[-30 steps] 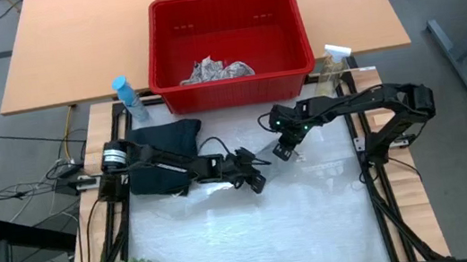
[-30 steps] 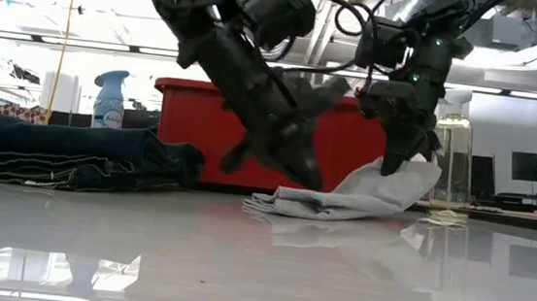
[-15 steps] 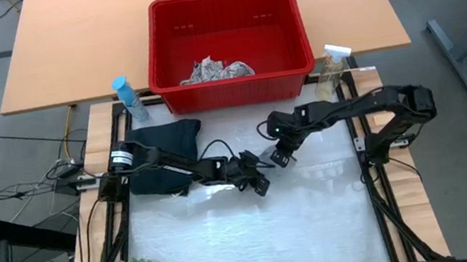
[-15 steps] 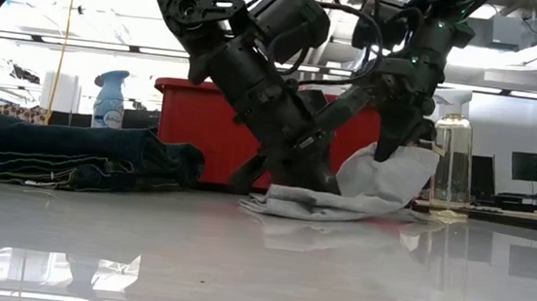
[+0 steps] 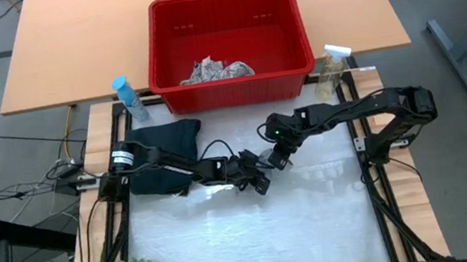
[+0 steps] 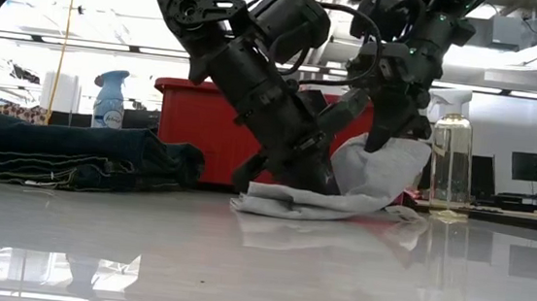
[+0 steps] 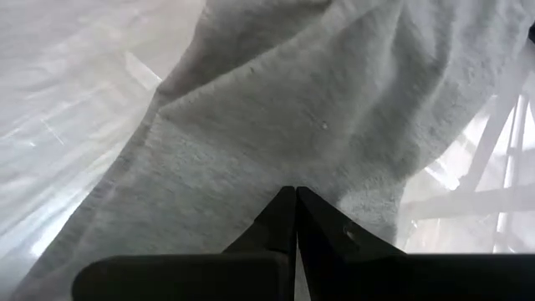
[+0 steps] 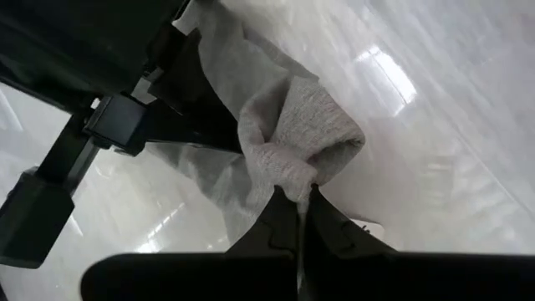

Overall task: Fold Laundry from Bin
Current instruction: Fold the gray shorts

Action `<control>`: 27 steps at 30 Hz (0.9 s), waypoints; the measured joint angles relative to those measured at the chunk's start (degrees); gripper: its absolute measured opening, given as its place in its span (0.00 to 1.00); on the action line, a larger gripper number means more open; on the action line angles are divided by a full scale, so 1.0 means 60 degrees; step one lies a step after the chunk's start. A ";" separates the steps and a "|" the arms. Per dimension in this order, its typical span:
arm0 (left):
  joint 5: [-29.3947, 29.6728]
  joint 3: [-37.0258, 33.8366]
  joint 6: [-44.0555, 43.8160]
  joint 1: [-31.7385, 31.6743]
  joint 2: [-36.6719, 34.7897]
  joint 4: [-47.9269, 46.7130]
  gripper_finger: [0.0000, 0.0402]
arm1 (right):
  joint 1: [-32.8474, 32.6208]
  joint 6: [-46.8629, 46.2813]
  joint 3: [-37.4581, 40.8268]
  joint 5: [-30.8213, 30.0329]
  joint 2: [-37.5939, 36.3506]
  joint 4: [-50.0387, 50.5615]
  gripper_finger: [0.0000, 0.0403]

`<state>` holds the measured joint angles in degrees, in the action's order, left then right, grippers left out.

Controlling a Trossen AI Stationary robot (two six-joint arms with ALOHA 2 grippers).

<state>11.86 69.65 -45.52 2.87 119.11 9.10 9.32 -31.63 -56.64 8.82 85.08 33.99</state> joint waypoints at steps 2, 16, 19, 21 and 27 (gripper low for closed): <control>0.0051 0.0000 0.0014 0.0000 0.0042 0.0106 0.00 | 0.0064 0.0028 0.0000 -0.0005 0.0000 0.0026 0.05; 0.0027 -0.0001 0.0508 -0.0648 0.0048 0.0926 0.00 | 0.0350 0.0287 -0.0207 -0.0072 -0.0004 0.0588 0.05; -0.0040 0.0127 0.0693 -0.0772 0.0044 0.0873 0.00 | 0.0373 0.0457 -0.0547 -0.0538 -0.0007 0.0961 0.05; -0.0152 0.0401 0.1027 -0.0834 0.0165 0.0883 0.00 | 0.0476 0.0673 -0.0833 -0.0716 -0.0007 0.1243 0.05; -0.0374 0.1446 0.1390 -0.1076 0.0667 0.0569 0.00 | 0.0974 0.1050 -0.1079 -0.0899 -0.0018 0.1861 0.05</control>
<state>9.62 78.33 -37.18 -3.58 123.11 12.51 15.17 -25.33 -63.12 3.42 84.97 45.16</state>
